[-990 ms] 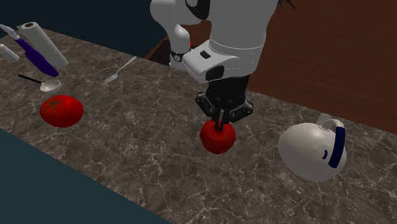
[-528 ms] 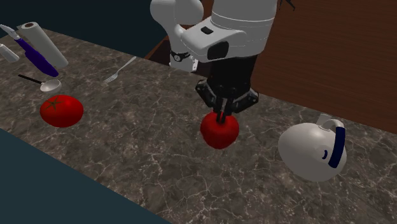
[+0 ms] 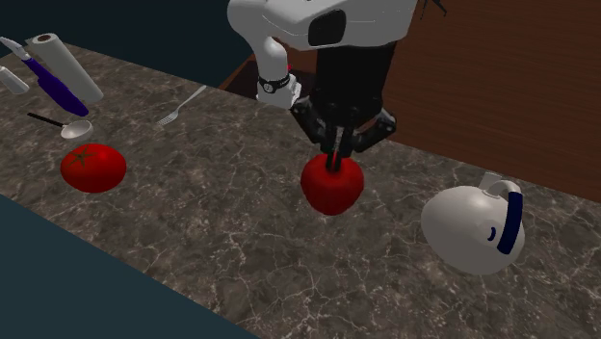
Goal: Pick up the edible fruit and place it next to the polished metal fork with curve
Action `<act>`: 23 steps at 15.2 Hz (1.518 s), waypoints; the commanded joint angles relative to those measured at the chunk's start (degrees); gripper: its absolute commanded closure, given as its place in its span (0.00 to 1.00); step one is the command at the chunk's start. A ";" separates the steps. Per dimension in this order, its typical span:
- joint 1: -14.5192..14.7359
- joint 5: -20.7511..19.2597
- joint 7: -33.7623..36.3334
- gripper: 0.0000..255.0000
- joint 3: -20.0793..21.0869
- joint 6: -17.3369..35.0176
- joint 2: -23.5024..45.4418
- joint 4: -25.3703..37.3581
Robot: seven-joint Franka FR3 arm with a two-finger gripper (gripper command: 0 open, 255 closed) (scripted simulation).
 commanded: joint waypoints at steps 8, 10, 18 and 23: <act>-6.39 8.08 -13.33 1.00 -5.61 3.70 -14.62 -16.12; -7.35 9.31 -16.45 1.00 -7.36 4.09 -17.35 -19.03; -10.71 11.82 -28.51 1.00 -15.05 4.54 -25.83 -27.84; -12.85 11.85 -35.74 1.00 -20.16 4.29 -29.23 -31.20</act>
